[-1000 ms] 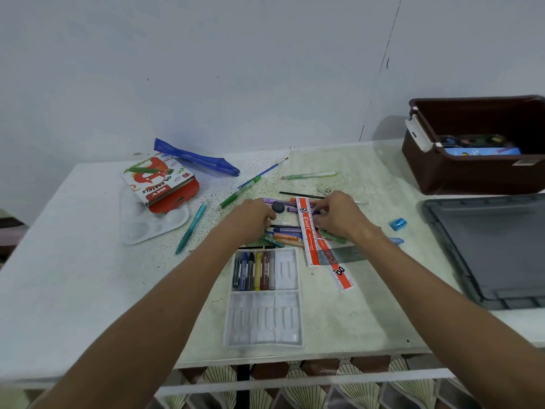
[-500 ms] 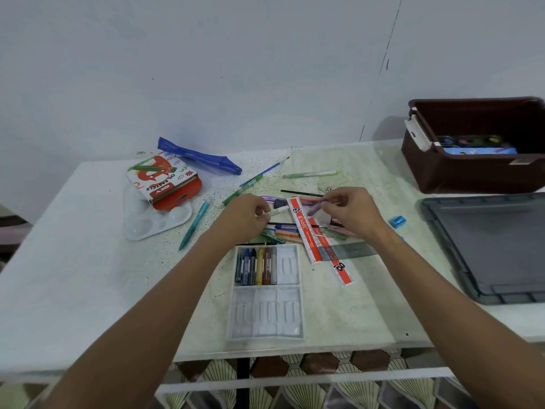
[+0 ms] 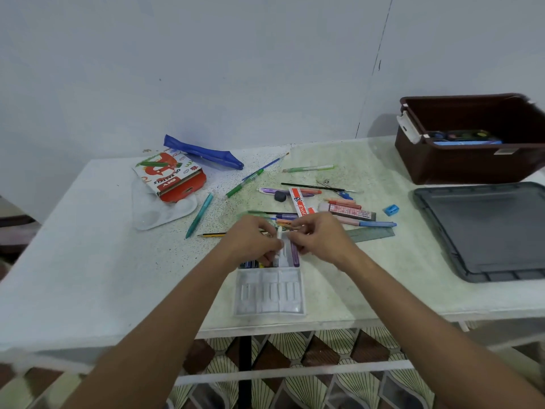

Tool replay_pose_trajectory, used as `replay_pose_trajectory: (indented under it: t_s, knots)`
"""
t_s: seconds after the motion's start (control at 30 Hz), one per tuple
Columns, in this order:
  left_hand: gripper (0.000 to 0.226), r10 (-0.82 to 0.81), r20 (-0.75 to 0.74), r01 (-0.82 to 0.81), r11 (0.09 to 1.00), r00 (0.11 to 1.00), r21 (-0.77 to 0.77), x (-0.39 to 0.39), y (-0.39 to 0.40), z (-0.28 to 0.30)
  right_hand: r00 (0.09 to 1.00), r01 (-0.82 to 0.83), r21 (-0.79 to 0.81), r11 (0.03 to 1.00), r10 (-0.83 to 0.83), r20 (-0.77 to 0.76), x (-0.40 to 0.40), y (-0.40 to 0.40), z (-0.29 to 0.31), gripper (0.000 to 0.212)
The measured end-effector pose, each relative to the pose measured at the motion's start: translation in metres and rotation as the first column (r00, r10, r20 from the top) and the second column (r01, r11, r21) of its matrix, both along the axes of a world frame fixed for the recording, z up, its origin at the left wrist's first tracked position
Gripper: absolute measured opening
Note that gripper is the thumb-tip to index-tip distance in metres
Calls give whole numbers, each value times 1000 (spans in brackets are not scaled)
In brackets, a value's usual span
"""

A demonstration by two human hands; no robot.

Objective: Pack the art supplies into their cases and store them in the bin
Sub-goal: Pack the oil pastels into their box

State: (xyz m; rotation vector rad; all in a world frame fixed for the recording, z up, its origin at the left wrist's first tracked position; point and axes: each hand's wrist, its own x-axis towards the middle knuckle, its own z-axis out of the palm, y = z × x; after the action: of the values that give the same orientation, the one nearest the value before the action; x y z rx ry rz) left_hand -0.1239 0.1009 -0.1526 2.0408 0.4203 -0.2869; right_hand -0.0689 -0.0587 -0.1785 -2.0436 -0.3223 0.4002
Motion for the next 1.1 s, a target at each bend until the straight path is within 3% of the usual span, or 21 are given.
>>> replay_pose_trajectory:
  t_s: [0.23,0.4,0.53,0.7,0.93,1.1]
  knots:
    - [26,29,-15,-29,1000,999,-11,-7,-8,-9,995,88,-13,996,-87,41,-6,10,-13,15]
    - [26,34,2,-34,999,999,29,-7,-8,-15,993,38,-102,994,-26,117,-10,6,-12,13]
    - [20,-18,31,15,994,999,110,-8,-6,-17,988,-45,-204,978,74,139,-15,-5,-10,23]
    - [26,-185,79,144,918,980,370,-6,-2,-17,975,-158,-251,955,191,113,-22,-6,-15,20]
    - [29,-241,93,183,893,966,411,-8,0,-24,957,-240,-236,941,271,107,-18,-7,-19,23]
    - [27,-240,107,172,884,965,435,-6,0,-28,975,-165,-201,966,190,114,-20,-6,-19,37]
